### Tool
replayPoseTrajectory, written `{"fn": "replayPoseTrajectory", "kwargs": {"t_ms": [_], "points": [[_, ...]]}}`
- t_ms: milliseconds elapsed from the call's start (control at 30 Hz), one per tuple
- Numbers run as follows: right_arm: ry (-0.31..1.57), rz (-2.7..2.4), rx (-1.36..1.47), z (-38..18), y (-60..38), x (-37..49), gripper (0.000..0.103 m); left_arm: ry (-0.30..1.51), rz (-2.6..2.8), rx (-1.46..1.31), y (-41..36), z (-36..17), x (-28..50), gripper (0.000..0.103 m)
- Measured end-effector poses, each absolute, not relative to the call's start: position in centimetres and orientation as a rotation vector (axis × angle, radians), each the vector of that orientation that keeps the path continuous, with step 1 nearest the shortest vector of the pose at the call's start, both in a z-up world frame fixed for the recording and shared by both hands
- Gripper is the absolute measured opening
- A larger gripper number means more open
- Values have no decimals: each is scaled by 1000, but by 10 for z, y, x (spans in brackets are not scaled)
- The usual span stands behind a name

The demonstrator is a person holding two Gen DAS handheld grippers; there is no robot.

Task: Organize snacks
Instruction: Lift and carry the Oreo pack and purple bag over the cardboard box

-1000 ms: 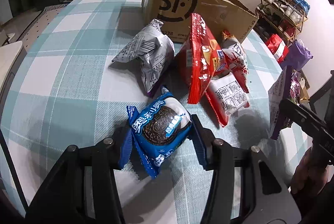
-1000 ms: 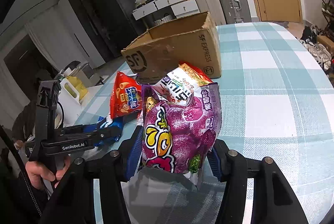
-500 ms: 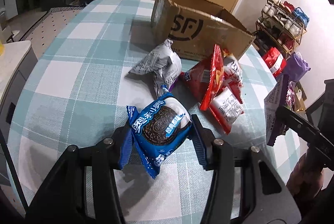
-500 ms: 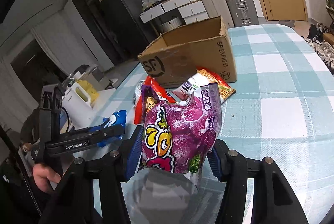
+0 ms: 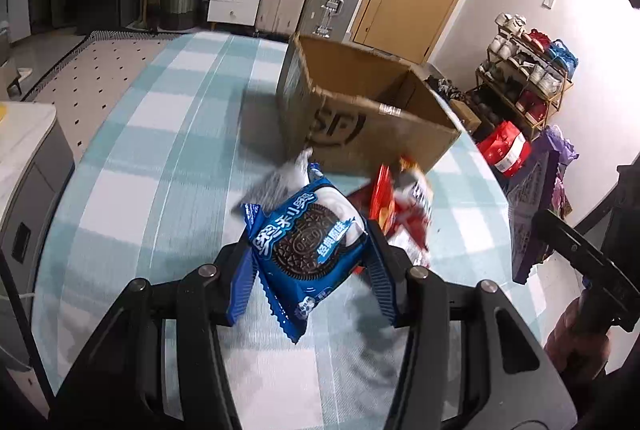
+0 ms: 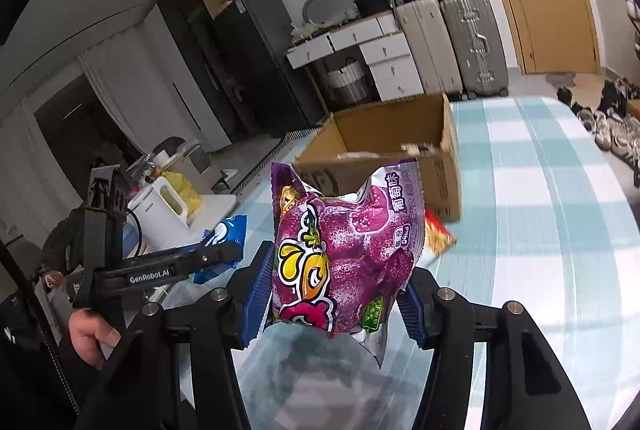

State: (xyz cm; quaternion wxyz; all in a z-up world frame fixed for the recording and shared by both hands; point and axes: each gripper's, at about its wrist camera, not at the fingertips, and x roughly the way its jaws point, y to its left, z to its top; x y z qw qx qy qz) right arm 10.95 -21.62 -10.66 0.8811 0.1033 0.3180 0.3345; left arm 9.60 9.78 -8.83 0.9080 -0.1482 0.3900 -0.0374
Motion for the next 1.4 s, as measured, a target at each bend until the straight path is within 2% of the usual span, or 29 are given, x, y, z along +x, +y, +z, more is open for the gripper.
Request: {"fn": "replayPoseTrajectory", "kwargs": {"t_ms": [500, 1400], "points": [[570, 739, 87, -48, -189, 136, 57, 750, -145, -251, 87, -32, 145, 47], [587, 699, 83, -26, -166, 243, 57, 789, -240, -212, 43, 12, 285, 47]]}}
